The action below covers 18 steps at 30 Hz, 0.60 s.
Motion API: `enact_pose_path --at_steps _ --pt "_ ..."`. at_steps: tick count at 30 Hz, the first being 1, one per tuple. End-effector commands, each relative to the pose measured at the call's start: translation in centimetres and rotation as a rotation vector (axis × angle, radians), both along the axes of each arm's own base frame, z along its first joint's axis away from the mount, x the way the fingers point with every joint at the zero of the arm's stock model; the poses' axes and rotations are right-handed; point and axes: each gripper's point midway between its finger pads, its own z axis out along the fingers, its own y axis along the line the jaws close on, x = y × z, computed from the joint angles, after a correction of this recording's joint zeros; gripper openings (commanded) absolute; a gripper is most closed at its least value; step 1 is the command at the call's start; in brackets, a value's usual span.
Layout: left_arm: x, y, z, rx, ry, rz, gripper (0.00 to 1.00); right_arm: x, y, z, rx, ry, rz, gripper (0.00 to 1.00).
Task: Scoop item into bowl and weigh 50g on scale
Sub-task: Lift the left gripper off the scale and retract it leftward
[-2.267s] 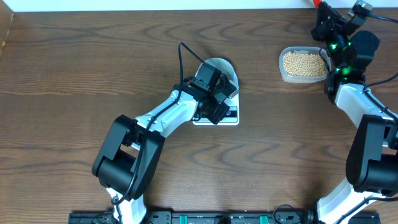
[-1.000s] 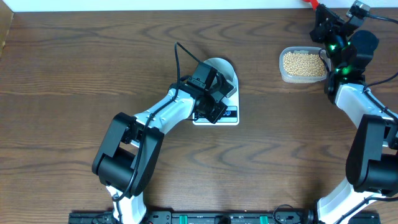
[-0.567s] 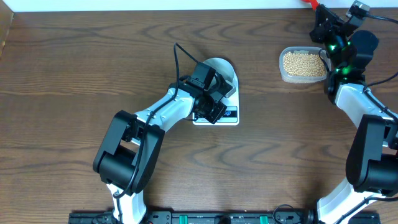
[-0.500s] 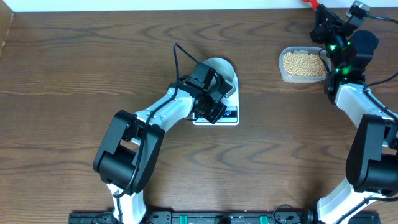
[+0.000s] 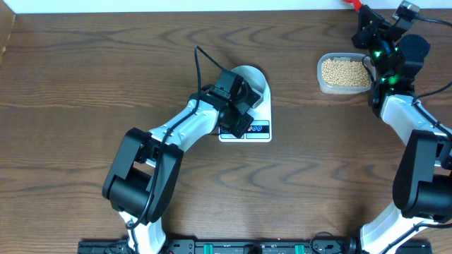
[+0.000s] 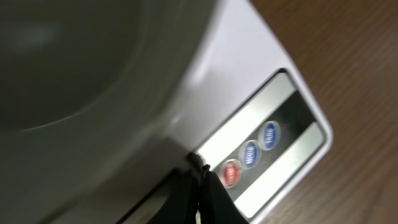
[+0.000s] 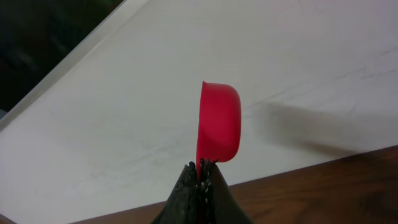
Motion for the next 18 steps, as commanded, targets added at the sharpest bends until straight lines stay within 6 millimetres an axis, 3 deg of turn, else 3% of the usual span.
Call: enact_pose_path --at_steps 1,9,12,14,18 --pt "0.3 0.7 2.1 -0.004 -0.045 0.018 0.07 0.1 -0.1 1.2 -0.027 -0.033 0.001 0.01" --pt "-2.5 -0.3 8.1 -0.133 -0.035 -0.033 0.08 0.1 -0.1 1.2 -0.031 -0.035 0.001 0.01" --pt "-2.5 -0.1 9.6 -0.147 -0.070 -0.030 0.08 0.1 -0.1 1.2 -0.031 -0.034 0.002 0.01" --pt "-1.1 0.5 10.6 -0.147 -0.137 -0.003 0.07 0.1 0.0 1.2 -0.030 -0.033 0.007 0.01" --pt "5.6 5.2 14.0 -0.084 -0.407 0.184 0.08 -0.4 1.7 1.2 -0.026 -0.032 0.111 0.01"
